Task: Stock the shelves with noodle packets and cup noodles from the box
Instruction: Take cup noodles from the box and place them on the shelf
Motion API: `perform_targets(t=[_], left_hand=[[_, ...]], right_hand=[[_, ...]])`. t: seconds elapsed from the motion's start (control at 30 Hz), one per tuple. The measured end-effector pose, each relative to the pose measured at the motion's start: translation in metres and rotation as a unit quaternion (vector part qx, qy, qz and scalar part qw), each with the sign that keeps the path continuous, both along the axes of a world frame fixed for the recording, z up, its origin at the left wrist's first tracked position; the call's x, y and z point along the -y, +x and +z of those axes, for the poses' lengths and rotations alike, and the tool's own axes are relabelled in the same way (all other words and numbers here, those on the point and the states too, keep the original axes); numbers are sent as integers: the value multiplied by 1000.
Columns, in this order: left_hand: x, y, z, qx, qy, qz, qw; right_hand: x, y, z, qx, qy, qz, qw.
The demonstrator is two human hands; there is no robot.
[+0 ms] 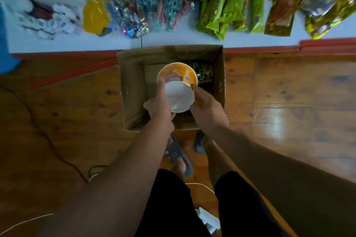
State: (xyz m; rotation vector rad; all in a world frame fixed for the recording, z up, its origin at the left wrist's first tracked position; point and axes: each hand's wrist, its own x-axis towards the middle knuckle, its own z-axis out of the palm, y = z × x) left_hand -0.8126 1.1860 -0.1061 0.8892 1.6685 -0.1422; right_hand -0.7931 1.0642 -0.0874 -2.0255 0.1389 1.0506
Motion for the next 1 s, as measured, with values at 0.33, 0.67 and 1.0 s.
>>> perform_targets(t=[0.33,0.67,1.0], left_hand=[[19,-35,107,169,-72,-69,980],[36,-56,252,343,-20,-220,913],[83,-33,364,428,83,-374,819]], right_hand=[[36,-17,122,59,22,-75,995],[65,-43,261,159,82,-168,969],[120,-27,373,239,121,-209,941]])
